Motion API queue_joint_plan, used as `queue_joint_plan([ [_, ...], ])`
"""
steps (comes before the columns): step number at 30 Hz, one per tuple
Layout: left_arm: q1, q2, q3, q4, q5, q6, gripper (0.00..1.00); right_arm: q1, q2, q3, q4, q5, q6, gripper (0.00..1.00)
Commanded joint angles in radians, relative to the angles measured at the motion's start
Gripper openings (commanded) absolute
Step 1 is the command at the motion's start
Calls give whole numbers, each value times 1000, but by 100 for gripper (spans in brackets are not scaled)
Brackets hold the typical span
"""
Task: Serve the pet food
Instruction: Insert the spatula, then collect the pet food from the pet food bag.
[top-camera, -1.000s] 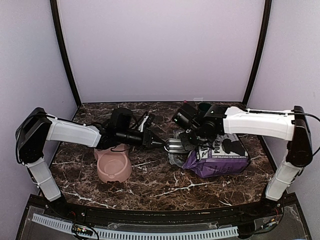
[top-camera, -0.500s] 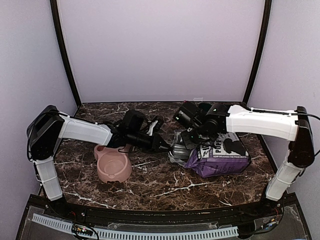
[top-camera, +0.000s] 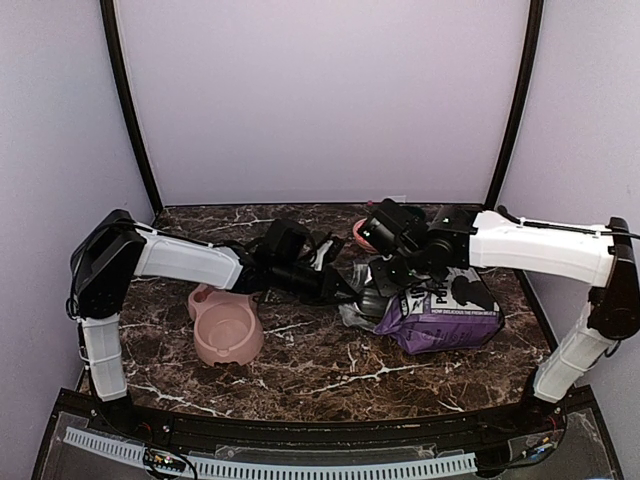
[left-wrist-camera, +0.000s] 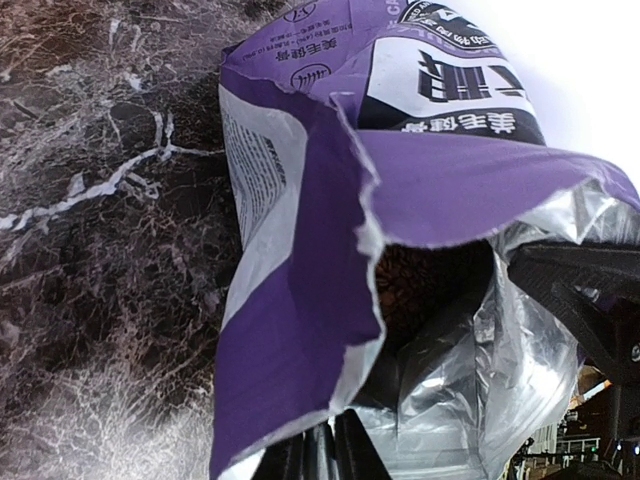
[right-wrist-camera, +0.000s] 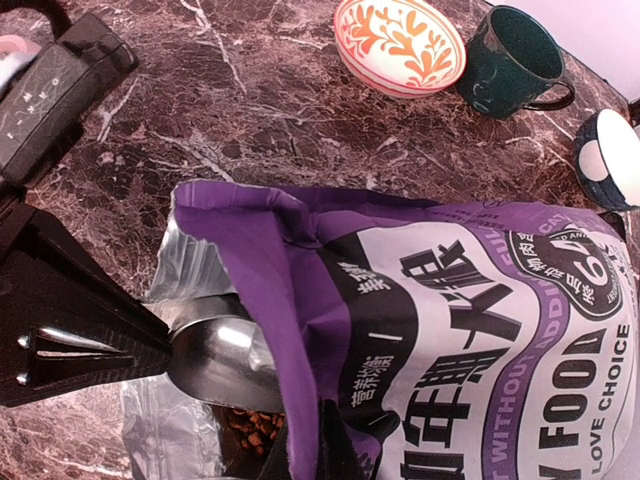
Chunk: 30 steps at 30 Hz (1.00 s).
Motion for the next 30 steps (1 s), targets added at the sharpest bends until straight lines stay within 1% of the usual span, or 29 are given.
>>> queue_joint_plan([
  [1, -10, 33, 38, -29, -38, -7, 0, 15, -77, -7, 63, 22, -5, 0],
  [13, -16, 125, 80, 81, 7, -80, 0, 15, -118, -72, 159, -64, -2, 0],
  [20, -16, 178, 70, 204, 66, -150, 0, 15, -135, -110, 213, -102, -5, 0],
  [28, -11, 195, 35, 338, 134, -196, 0, 12, -165, -152, 222, -87, 8, 0],
  [30, -7, 195, 13, 389, 154, -228, 0, 9, -179, -166, 232, -85, 14, 0],
])
